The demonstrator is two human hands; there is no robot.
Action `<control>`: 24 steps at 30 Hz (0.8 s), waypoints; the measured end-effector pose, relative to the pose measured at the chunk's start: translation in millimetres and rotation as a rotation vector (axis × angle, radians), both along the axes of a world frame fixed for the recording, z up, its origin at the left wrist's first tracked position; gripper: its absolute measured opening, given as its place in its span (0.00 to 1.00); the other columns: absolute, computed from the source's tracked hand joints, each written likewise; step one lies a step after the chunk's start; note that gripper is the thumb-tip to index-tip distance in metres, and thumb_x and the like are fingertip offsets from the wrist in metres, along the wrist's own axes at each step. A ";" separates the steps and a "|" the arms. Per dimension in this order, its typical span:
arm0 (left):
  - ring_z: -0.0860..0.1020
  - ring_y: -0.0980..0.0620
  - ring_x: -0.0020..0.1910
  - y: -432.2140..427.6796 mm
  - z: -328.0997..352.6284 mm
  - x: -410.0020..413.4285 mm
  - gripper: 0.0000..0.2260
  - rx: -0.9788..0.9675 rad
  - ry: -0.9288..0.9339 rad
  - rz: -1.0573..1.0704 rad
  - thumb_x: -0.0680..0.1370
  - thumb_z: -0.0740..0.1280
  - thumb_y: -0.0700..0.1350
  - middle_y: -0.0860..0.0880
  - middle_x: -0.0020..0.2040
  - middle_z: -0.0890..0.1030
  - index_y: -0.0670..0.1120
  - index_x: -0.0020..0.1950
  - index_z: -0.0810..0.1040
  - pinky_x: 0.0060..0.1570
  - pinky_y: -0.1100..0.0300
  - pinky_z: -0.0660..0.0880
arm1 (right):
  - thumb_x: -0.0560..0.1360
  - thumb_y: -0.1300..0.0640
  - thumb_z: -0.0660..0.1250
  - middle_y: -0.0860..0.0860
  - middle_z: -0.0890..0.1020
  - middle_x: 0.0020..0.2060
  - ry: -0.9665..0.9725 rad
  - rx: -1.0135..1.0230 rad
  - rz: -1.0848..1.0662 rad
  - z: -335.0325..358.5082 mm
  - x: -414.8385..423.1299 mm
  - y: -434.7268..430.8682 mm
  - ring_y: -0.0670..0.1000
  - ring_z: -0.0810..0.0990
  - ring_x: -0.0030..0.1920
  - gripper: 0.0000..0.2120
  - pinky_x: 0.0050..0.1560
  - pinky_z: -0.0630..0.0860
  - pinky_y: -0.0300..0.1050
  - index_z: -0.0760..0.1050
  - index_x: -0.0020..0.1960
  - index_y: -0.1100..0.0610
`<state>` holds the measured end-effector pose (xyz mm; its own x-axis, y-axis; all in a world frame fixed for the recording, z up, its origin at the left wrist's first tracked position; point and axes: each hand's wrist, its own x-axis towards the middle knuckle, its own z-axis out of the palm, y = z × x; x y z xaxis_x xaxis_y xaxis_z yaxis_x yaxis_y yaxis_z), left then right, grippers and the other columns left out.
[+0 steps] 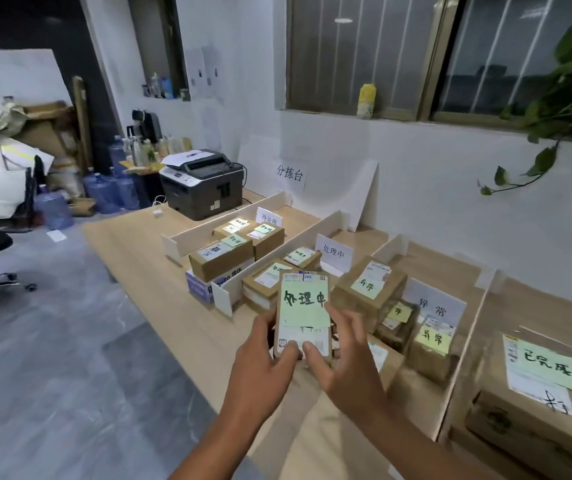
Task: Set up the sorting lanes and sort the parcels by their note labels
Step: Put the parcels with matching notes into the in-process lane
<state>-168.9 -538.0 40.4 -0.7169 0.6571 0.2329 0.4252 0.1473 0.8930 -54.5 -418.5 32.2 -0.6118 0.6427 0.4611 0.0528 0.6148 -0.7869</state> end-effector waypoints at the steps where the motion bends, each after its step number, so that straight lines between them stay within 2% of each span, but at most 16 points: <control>1: 0.78 0.71 0.57 5.9 -5.3 -15.4 0.23 -0.015 0.000 -0.001 0.76 0.66 0.52 0.72 0.59 0.79 0.67 0.69 0.67 0.42 0.72 0.76 | 0.74 0.55 0.74 0.42 0.68 0.60 -0.007 -0.007 -0.013 -6.3 -16.5 5.2 0.36 0.73 0.60 0.31 0.46 0.74 0.27 0.67 0.75 0.52; 4: 0.76 0.73 0.57 31.4 -18.9 -66.7 0.22 -0.052 -0.002 -0.021 0.77 0.66 0.53 0.74 0.59 0.78 0.68 0.69 0.66 0.43 0.69 0.79 | 0.74 0.51 0.72 0.44 0.69 0.60 -0.026 0.010 -0.066 -24.7 -66.2 27.1 0.35 0.72 0.60 0.32 0.47 0.73 0.25 0.67 0.75 0.50; 7: 0.76 0.74 0.57 63.7 -28.0 -120.0 0.21 -0.084 -0.023 -0.061 0.77 0.66 0.53 0.73 0.59 0.78 0.68 0.67 0.66 0.44 0.70 0.78 | 0.74 0.44 0.69 0.44 0.69 0.61 -0.057 -0.001 -0.114 -40.6 -117.3 58.7 0.40 0.74 0.59 0.33 0.49 0.77 0.35 0.66 0.76 0.51; 10: 0.77 0.74 0.56 99.1 -32.1 -165.2 0.21 -0.133 -0.046 -0.107 0.78 0.67 0.52 0.74 0.59 0.77 0.71 0.65 0.65 0.43 0.73 0.77 | 0.74 0.40 0.67 0.43 0.67 0.62 -0.043 -0.105 -0.116 -51.2 -158.2 85.7 0.44 0.76 0.63 0.33 0.50 0.83 0.45 0.64 0.76 0.47; 12: 0.77 0.75 0.55 120.8 -33.5 -188.8 0.21 -0.161 -0.059 -0.136 0.79 0.68 0.51 0.73 0.60 0.76 0.68 0.67 0.66 0.41 0.72 0.77 | 0.75 0.41 0.67 0.42 0.66 0.63 -0.015 -0.143 -0.119 -56.4 -180.0 103.8 0.45 0.75 0.65 0.31 0.50 0.83 0.42 0.64 0.75 0.44; 14: 0.76 0.75 0.56 141.5 -37.1 -211.6 0.21 -0.161 -0.069 -0.160 0.79 0.68 0.50 0.72 0.61 0.77 0.65 0.69 0.67 0.42 0.71 0.78 | 0.75 0.41 0.67 0.41 0.66 0.62 -0.037 -0.134 -0.147 -59.9 -200.1 121.7 0.44 0.73 0.66 0.31 0.50 0.79 0.33 0.63 0.75 0.44; 16: 0.75 0.76 0.57 162.3 -44.0 -236.1 0.20 -0.184 -0.093 -0.192 0.79 0.68 0.49 0.72 0.61 0.77 0.64 0.68 0.67 0.41 0.72 0.77 | 0.75 0.40 0.67 0.41 0.66 0.62 -0.081 -0.146 -0.193 -66.3 -220.7 139.3 0.43 0.72 0.66 0.32 0.52 0.76 0.28 0.63 0.76 0.45; 17: 0.74 0.77 0.57 171.4 -48.2 -246.3 0.20 -0.192 -0.104 -0.209 0.79 0.68 0.49 0.74 0.60 0.76 0.65 0.68 0.67 0.40 0.73 0.77 | 0.75 0.39 0.66 0.41 0.66 0.63 -0.101 -0.146 -0.213 -69.7 -228.7 146.0 0.43 0.72 0.66 0.33 0.54 0.76 0.30 0.63 0.76 0.46; 19: 0.73 0.78 0.57 188.2 -55.9 -263.2 0.21 -0.205 -0.116 -0.243 0.79 0.67 0.50 0.77 0.58 0.75 0.67 0.67 0.66 0.39 0.74 0.76 | 0.74 0.37 0.65 0.41 0.66 0.63 -0.128 -0.151 -0.244 -75.6 -241.8 157.2 0.44 0.72 0.67 0.34 0.58 0.79 0.40 0.63 0.76 0.47; 21: 0.75 0.76 0.57 210.3 -64.5 -283.9 0.21 -0.226 -0.131 -0.296 0.78 0.67 0.51 0.78 0.58 0.75 0.67 0.67 0.66 0.41 0.73 0.77 | 0.74 0.37 0.65 0.40 0.66 0.64 -0.150 -0.176 -0.291 -85.6 -259.5 174.8 0.43 0.72 0.67 0.34 0.57 0.80 0.48 0.63 0.77 0.47; 22: 0.76 0.75 0.57 222.2 -69.9 -296.0 0.21 -0.235 -0.136 -0.319 0.78 0.67 0.51 0.78 0.59 0.75 0.66 0.68 0.66 0.42 0.73 0.77 | 0.74 0.37 0.65 0.40 0.66 0.64 -0.158 -0.189 -0.313 -91.4 -270.4 183.9 0.42 0.71 0.67 0.34 0.56 0.81 0.48 0.63 0.77 0.47; 24: 0.77 0.73 0.56 244.3 -80.3 -320.7 0.21 -0.253 -0.141 -0.335 0.79 0.68 0.48 0.74 0.59 0.78 0.63 0.69 0.68 0.42 0.74 0.77 | 0.75 0.37 0.65 0.39 0.65 0.63 -0.171 -0.212 -0.337 -100.6 -290.8 199.1 0.38 0.71 0.66 0.34 0.54 0.81 0.40 0.61 0.77 0.45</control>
<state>-489.6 -293.6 -39.9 -0.4677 0.8825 -0.0497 0.3636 0.2433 0.8992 -345.3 -219.4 -68.4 -0.4078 0.8892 0.2075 0.3638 0.3667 -0.8563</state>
